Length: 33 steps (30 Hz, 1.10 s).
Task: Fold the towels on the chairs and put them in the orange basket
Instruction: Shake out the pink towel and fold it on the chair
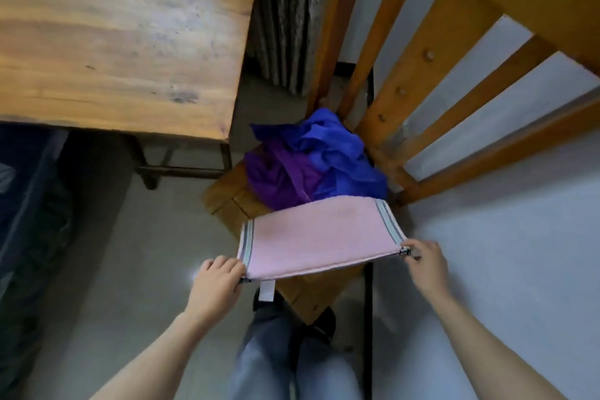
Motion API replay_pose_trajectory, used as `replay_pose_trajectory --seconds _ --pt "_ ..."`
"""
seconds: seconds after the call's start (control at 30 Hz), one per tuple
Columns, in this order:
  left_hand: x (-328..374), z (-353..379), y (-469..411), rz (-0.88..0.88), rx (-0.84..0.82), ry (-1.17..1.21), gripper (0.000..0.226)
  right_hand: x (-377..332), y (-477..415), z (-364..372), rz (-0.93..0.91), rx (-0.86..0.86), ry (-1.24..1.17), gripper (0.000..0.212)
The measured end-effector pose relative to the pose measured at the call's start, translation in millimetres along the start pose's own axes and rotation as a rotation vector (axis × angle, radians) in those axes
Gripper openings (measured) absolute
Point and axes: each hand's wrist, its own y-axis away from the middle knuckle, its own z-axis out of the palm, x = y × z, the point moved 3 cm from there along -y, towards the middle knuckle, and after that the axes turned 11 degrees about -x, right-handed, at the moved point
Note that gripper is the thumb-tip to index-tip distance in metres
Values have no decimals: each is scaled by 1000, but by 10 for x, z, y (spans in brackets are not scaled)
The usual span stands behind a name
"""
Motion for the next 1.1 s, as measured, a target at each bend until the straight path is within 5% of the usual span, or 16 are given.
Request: replay_pose_trajectory --seconds 0.23,0.3,0.47,0.53,0.63,0.73,0.83,0.93,1.1 --pt "303 969 13 43 -464 -211 19 727 -191 626 217 -46 -101 33" --pt "301 1129 71 34 -581 -183 43 826 -225 685 242 -79 -174 35" --pt "364 997 -231 -38 -328 -197 35 852 -332 717 332 -163 -493 35" --pt "397 899 -433 -88 -279 -180 50 855 -379 751 407 -164 -621 32" --pt "492 821 -684 -96 -311 -158 87 858 -393 783 496 -118 -780 14" --pt "629 847 -826 -95 -418 -177 99 857 -415 791 422 -46 -671 10" --pt "721 913 -898 -82 -508 -179 93 820 -445 855 430 -107 -632 26" --pt "726 1000 -962 -118 -718 -183 87 782 -470 837 414 -200 -599 21" --pt "739 854 -933 -115 -641 -115 76 654 -307 626 339 -51 -553 10"
